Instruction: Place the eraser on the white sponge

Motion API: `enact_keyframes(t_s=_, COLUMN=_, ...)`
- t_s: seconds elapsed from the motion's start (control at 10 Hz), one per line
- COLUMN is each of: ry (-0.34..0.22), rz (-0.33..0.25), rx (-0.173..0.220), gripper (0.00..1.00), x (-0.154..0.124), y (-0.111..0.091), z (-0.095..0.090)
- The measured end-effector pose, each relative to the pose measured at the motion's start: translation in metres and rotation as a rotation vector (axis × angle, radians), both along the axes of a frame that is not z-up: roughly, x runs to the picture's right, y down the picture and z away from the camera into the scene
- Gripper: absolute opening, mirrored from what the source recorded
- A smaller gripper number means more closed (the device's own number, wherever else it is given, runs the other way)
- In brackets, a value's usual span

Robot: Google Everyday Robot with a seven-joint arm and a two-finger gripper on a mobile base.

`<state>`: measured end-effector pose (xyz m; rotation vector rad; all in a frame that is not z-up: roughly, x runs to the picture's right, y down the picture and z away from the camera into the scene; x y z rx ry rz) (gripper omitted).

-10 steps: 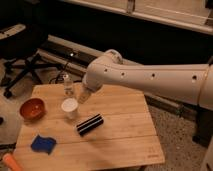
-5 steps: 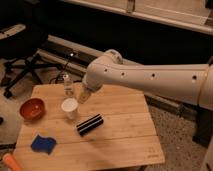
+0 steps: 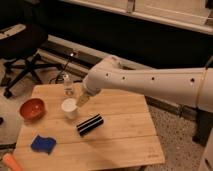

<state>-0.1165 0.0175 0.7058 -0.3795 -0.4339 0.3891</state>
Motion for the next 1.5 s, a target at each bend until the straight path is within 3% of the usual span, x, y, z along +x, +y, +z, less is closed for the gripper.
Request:
enact_keyframes(t_s=0.2, ry=-0.034, rz=-0.037, rx=0.025, gripper=0.80, x=0.002, y=0.019, z=0.017)
enact_keyframes(t_s=0.5, ry=-0.032, rz=-0.150, rx=0.072, gripper=0.80, x=0.017, y=0.043, z=0.041)
enact_keyframes(t_s=0.8, ry=-0.091, rz=-0.266, rx=0.105, gripper=0.80, x=0.014, y=0.073, z=0.057)
enact_keyframes(t_s=1.0, ry=-0.117, rz=-0.321, rx=0.098, gripper=0.80, x=0.015, y=0.093, z=0.068)
enact_keyframes(t_s=1.2, ry=-0.124, rz=-0.394, rx=0.061, gripper=0.80, x=0.021, y=0.116, z=0.083)
enact_keyframes(t_s=1.5, ry=-0.119, rz=-0.517, rx=0.048, gripper=0.80, x=0.023, y=0.126, z=0.100)
